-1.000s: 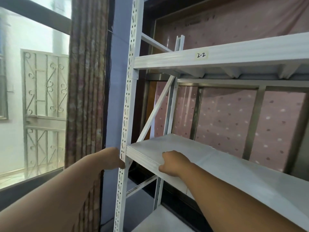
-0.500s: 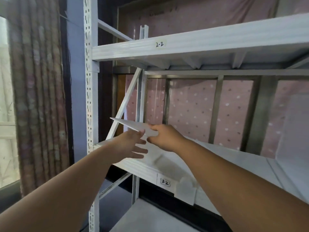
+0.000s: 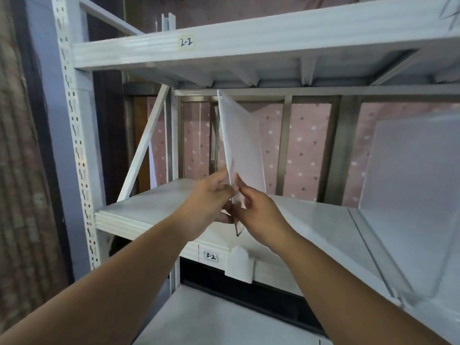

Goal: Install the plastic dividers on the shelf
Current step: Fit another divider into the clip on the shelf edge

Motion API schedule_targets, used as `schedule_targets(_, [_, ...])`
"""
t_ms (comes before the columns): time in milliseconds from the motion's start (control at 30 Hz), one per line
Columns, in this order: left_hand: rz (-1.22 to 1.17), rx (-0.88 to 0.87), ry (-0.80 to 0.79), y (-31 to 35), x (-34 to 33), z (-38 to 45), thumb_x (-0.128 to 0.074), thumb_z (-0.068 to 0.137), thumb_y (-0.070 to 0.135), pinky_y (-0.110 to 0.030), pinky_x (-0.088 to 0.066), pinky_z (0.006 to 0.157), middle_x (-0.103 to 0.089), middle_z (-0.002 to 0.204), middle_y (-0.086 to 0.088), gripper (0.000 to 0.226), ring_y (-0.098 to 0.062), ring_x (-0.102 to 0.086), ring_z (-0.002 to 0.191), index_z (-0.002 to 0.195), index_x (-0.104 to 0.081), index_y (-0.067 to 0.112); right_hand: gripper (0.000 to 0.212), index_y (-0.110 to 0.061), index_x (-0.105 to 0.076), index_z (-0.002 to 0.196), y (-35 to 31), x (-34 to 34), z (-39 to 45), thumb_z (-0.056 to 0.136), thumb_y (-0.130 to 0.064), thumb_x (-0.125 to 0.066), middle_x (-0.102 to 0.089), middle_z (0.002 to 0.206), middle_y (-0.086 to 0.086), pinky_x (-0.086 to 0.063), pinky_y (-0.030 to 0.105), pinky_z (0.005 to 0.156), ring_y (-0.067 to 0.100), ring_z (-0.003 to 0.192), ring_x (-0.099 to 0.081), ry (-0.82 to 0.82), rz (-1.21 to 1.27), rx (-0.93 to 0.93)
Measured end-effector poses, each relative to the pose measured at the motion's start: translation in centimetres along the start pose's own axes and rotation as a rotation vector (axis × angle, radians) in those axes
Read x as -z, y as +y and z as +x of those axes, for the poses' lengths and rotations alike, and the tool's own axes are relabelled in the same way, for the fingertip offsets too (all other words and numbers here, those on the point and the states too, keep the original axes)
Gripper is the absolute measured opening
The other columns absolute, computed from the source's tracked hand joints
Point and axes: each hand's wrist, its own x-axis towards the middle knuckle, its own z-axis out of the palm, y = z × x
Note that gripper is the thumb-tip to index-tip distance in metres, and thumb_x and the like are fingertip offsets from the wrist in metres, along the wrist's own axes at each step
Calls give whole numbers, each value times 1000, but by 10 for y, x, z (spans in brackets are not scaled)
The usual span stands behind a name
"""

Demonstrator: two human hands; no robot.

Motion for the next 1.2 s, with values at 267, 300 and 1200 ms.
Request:
schedule_targets(267, [123, -47, -25, -1, -15, -11, -56, 108, 13, -64, -63, 80, -63, 108, -37, 29, -40, -64, 82, 130, -69, 26, 63, -89, -25, 121, 7, -4, -22, 99, -42, -61, -59, 146, -2, -48, 25, 99, 15, 133, -55, 33, -13, 48])
schedule_targets(300, [119, -46, -22, -2, -16, -12, -56, 108, 13, -64, -63, 82, -65, 103, -33, 30, -34, -65, 79, 131, -68, 26, 63, -92, -22, 116, 8, -5, -25, 99, -44, -59, -60, 144, -2, -48, 22, 95, 14, 131, -57, 41, -24, 60])
schedule_targets(1200, [459, -210, 138, -26, -33, -12, -58, 94, 8, -16, -53, 53, -71, 58, 12, 71, -8, -64, 52, 144, -48, 57, 66, -56, -14, 153, 25, -16, -46, 106, -28, -51, -60, 70, -14, -43, 10, 59, -3, 68, -59, 141, -149, 165])
